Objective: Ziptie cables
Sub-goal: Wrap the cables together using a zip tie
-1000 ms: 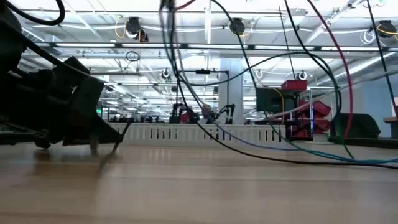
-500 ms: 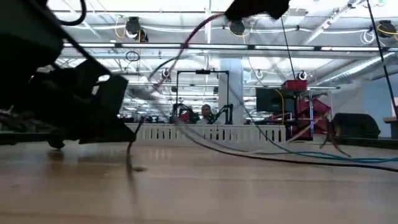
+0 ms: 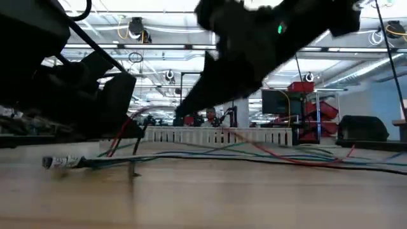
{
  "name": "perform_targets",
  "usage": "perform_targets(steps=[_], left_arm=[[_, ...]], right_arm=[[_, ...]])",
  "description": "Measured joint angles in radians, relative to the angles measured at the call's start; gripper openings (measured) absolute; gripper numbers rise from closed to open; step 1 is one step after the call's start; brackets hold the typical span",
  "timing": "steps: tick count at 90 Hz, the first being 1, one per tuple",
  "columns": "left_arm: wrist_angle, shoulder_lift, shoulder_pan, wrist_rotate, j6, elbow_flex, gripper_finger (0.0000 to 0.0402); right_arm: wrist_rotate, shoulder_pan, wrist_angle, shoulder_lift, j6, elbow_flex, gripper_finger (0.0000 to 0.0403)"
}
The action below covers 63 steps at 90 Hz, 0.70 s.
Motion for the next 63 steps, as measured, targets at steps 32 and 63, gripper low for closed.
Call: perform_targets(steps=[32, 63], left_arm=[[-0.017, -0.008, 0.000, 0.025, 0.039, 0.000, 0.0000], [-0.021, -0.013, -0.002, 0.043, 0.059, 0.000, 0.0000]], right_arm=[[0.008, 0.016, -0.543, -0.111, 0.113, 0.003, 0.0130], [-0.023, 0.092, -0.335, -0.174, -0.054, 0.003, 0.0131]])
